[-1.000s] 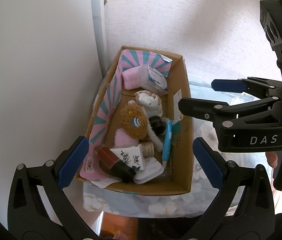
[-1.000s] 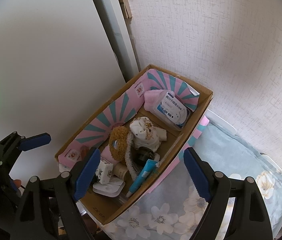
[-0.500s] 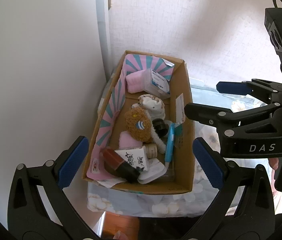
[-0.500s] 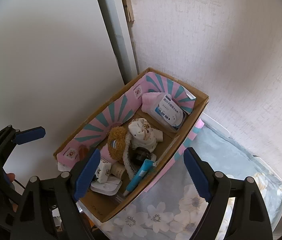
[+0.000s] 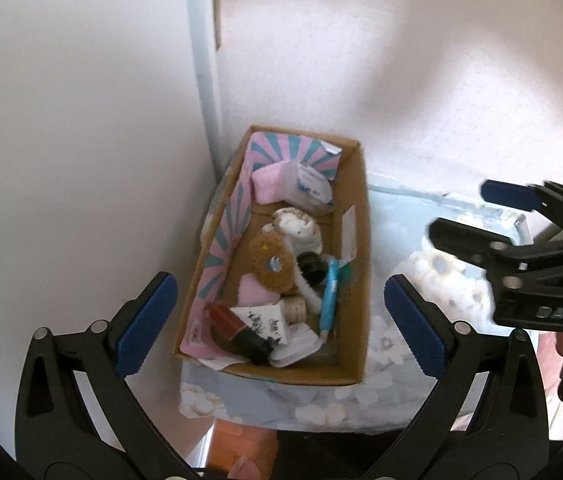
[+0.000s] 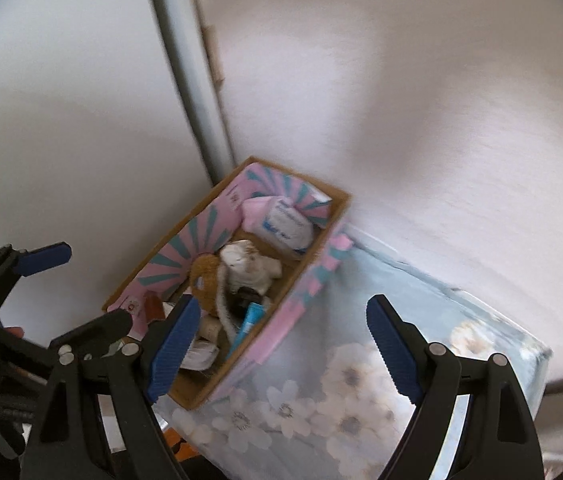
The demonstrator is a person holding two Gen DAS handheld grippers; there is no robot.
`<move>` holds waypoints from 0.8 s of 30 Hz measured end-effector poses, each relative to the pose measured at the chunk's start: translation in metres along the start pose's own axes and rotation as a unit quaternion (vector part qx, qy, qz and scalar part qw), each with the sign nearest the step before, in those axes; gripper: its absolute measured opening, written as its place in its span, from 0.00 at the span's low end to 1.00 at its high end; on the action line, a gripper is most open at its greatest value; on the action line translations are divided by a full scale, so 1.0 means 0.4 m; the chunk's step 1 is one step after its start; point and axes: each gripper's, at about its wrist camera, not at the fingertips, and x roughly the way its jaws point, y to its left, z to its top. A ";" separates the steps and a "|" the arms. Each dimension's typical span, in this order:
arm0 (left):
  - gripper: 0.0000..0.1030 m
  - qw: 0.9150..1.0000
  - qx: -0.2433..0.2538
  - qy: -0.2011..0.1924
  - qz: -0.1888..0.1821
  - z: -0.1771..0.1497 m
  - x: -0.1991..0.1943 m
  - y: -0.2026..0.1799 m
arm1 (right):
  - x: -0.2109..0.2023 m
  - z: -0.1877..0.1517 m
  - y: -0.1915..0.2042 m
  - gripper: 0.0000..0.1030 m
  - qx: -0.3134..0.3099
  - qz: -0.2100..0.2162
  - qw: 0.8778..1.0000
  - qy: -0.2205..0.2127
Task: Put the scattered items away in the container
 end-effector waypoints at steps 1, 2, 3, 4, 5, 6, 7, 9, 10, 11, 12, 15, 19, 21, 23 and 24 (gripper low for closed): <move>1.00 1.000 0.004 -0.001 -0.005 0.002 -0.002 -0.011 | -0.018 -0.007 -0.012 0.80 0.010 -0.008 1.000 -0.004; 1.00 1.000 0.007 -0.001 -0.009 0.005 -0.003 -0.021 | -0.038 -0.014 -0.027 0.80 0.022 -0.018 1.000 -0.008; 1.00 1.000 0.014 -0.003 -0.011 0.010 -0.006 -0.037 | -0.060 -0.023 -0.044 0.80 0.037 -0.032 0.999 -0.014; 1.00 1.000 0.019 -0.004 -0.014 0.015 -0.007 -0.050 | -0.075 -0.030 -0.054 0.80 0.048 -0.039 0.998 -0.018; 1.00 0.999 0.026 -0.006 -0.019 0.019 -0.010 -0.065 | -0.093 -0.038 -0.069 0.80 0.060 -0.045 0.997 -0.023; 1.00 0.999 0.031 -0.009 -0.024 0.023 -0.013 -0.079 | -0.114 -0.051 -0.089 0.80 0.075 -0.052 0.995 -0.028; 1.00 0.999 0.035 -0.011 -0.028 0.027 -0.015 -0.090 | -0.127 -0.060 -0.102 0.80 0.086 -0.059 0.994 -0.031; 1.00 0.998 0.046 -0.014 -0.041 0.035 -0.020 -0.122 | -0.159 -0.084 -0.133 0.80 0.112 -0.074 0.990 -0.036; 1.00 0.998 0.049 -0.015 -0.045 0.038 -0.021 -0.134 | -0.171 -0.094 -0.147 0.80 0.124 -0.079 0.988 -0.037; 1.00 0.997 0.054 -0.017 -0.049 0.040 -0.024 -0.149 | -0.183 -0.105 -0.160 0.80 0.137 -0.083 0.986 -0.038; 1.00 0.997 0.059 -0.020 -0.052 0.043 -0.027 -0.165 | -0.196 -0.121 -0.177 0.80 0.154 -0.090 0.983 -0.038; 1.00 0.995 0.079 -0.029 -0.055 0.049 -0.036 -0.212 | -0.222 -0.158 -0.206 0.80 0.187 -0.109 0.975 -0.038; 1.00 0.993 0.099 -0.035 -0.060 0.050 -0.040 -0.266 | -0.251 -0.208 -0.235 0.80 0.219 -0.137 0.966 -0.032; 1.00 0.992 0.103 -0.034 -0.066 0.047 -0.041 -0.285 | -0.260 -0.230 -0.252 0.80 0.232 -0.146 0.961 -0.031; 1.00 0.992 0.103 -0.033 -0.066 0.045 -0.040 -0.297 | -0.271 -0.250 -0.267 0.80 0.242 -0.158 0.957 -0.030; 1.00 0.992 0.104 -0.032 -0.065 0.043 -0.040 -0.303 | -0.272 -0.258 -0.272 0.80 0.245 -0.162 0.955 -0.030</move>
